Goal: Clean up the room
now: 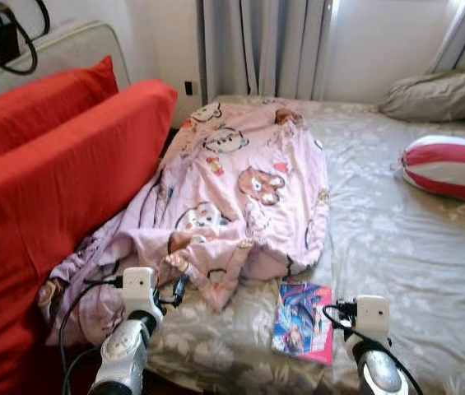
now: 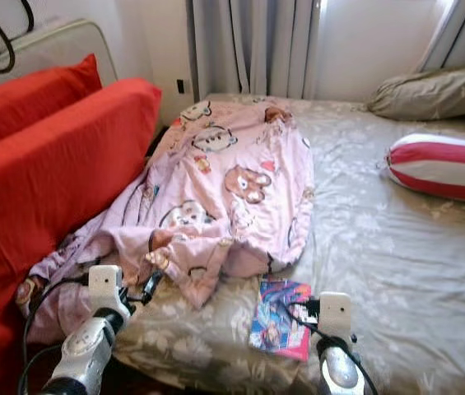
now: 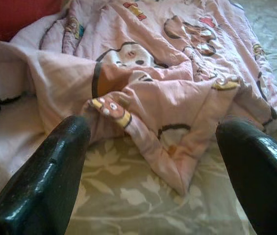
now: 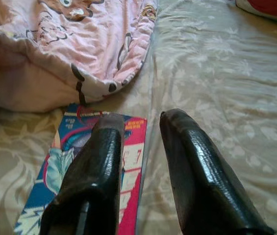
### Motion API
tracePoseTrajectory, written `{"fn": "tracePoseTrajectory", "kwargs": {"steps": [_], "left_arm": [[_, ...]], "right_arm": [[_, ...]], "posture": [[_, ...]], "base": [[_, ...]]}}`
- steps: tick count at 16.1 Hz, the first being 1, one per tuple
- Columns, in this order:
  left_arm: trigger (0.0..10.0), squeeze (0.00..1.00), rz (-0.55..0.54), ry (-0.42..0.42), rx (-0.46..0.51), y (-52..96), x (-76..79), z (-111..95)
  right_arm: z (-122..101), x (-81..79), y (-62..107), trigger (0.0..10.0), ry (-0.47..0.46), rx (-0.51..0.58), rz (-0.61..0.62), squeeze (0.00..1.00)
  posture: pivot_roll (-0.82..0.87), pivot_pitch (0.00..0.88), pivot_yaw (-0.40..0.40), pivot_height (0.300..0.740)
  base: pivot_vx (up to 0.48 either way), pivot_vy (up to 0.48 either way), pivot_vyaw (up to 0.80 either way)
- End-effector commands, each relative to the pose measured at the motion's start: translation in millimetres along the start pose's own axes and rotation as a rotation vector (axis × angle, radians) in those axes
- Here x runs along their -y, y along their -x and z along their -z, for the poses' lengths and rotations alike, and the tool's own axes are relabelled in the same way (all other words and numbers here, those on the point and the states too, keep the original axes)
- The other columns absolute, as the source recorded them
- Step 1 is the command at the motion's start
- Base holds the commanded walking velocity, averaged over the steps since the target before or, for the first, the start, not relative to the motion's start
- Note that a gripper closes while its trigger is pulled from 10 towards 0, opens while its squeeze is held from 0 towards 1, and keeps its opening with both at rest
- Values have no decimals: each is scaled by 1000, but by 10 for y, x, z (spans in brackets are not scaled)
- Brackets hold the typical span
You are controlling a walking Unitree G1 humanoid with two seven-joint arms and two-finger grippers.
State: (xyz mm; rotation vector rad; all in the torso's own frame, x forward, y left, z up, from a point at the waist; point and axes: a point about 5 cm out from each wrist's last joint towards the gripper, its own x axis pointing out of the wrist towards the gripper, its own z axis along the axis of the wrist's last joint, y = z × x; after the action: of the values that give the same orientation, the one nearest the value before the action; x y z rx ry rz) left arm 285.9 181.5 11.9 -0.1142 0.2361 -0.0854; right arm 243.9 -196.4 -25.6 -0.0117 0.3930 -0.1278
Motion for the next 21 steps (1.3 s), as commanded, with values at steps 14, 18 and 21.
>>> {"fn": "tracePoseTrajectory", "kwargs": {"steps": [14, 18, 21], "left_arm": [[10000, 0, 19, 6, -14, -37, 66, -11], [10000, 0, 18, 11, -18, -41, 56, -15], [10000, 0, 18, 9, -22, -34, 52, -5]], "right_arm": [[15, -167, -10, 10000, 2, -22, -114, 0], [36, -229, -1, 10000, -14, -34, -149, 0], [51, -211, -3, 10000, -18, -49, -133, 0]], "posture": [[-27, 0, 7, 636], [-19, 0, 5, 636], [-19, 0, 4, 636]], "base": [[18, 0, 0], [303, 0, 512], [320, 0, 0]]}}
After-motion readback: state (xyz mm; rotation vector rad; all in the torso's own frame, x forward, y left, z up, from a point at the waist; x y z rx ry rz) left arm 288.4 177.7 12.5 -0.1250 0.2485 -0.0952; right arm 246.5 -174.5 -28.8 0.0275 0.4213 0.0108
